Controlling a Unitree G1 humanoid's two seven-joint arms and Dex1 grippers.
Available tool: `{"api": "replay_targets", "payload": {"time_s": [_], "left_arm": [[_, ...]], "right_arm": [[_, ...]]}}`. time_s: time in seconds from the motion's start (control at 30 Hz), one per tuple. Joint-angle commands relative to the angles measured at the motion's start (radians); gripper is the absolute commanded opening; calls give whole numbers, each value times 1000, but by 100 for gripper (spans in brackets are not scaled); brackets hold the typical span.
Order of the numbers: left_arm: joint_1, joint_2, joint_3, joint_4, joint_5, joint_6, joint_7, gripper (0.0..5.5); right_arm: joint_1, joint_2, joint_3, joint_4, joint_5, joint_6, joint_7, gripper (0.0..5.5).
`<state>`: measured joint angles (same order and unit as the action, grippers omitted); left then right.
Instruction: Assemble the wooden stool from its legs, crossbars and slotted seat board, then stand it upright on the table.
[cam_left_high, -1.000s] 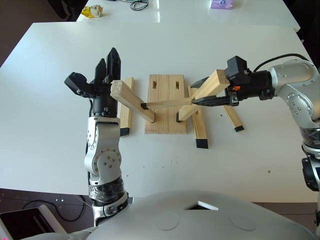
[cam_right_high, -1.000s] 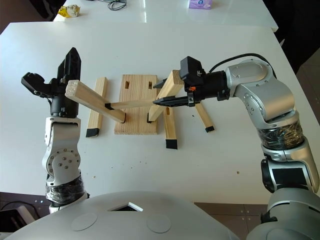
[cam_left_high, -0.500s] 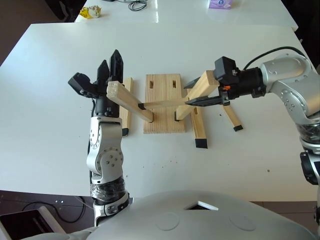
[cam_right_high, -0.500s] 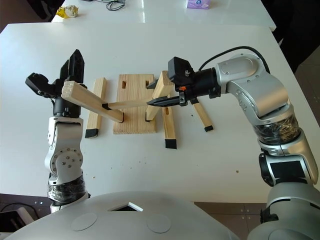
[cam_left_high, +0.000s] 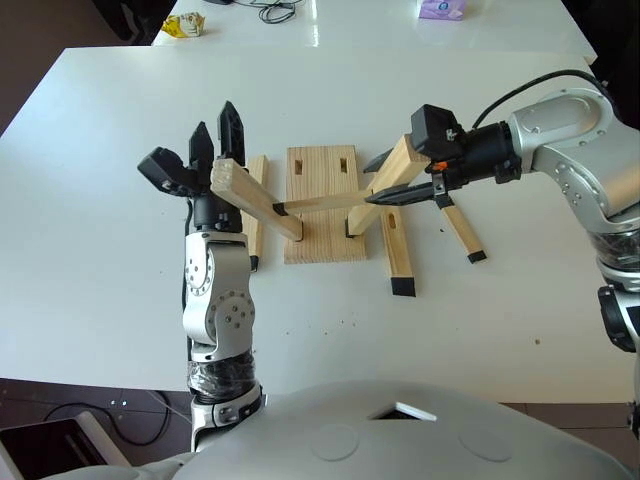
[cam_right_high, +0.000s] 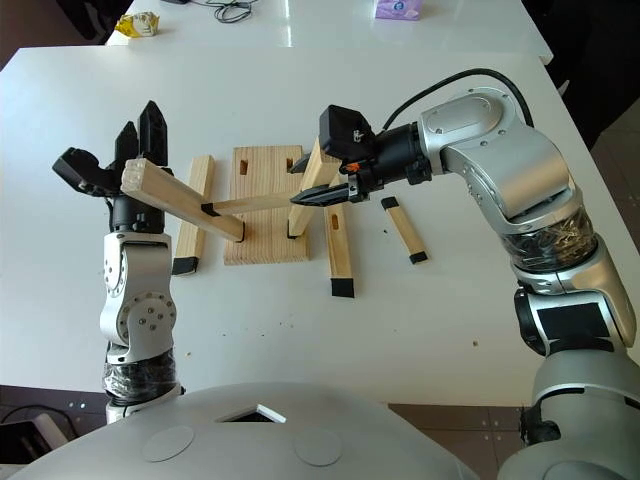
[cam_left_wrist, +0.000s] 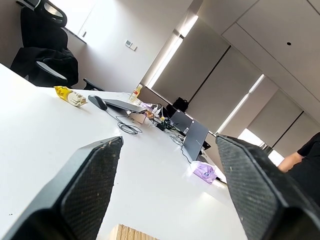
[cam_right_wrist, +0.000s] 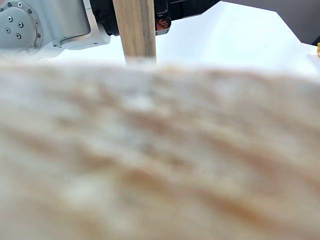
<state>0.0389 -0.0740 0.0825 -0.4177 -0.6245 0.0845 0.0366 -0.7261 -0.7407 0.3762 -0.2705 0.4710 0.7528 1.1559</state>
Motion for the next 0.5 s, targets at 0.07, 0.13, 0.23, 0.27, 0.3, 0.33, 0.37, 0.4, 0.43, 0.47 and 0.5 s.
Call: {"api": "replay_targets", "payload": {"time_s": [0.07,0.13,0.23,0.27,0.3,0.33,0.37,0.4,0.43,0.47,0.5], "left_arm": [[-53,-51,-135,42,16,45,-56,344],[-46,-36,-122,48,9,46,-60,344],[-71,-36,-151,55,9,57,-76,344],[-80,-42,-166,61,14,59,-81,344],[-84,-49,-181,65,17,58,-84,344],[-83,-56,-197,65,21,56,-86,344],[-81,-62,-210,64,24,54,-87,344],[-81,-70,-223,64,23,55,-86,344],[-82,-77,-234,64,21,56,-86,344],[-84,-86,-251,66,20,57,-88,344],[-86,-100,-265,66,10,58,-90,344]], "right_arm": [[23,57,103,12,-56,95,-57,202],[37,57,105,-1,-56,104,-66,202],[50,82,116,-59,-23,157,-88,202],[47,90,117,-59,-20,166,-93,202],[42,96,119,-54,-20,176,-96,202],[35,97,123,-49,-22,181,-93,202],[30,93,127,-50,-23,188,-87,202],[27,87,126,-56,-16,204,-80,202],[24,83,126,-62,-11,215,-75,202],[17,82,129,-65,-7,223,-69,202],[9,83,130,-68,-2,236,-65,202]]}}
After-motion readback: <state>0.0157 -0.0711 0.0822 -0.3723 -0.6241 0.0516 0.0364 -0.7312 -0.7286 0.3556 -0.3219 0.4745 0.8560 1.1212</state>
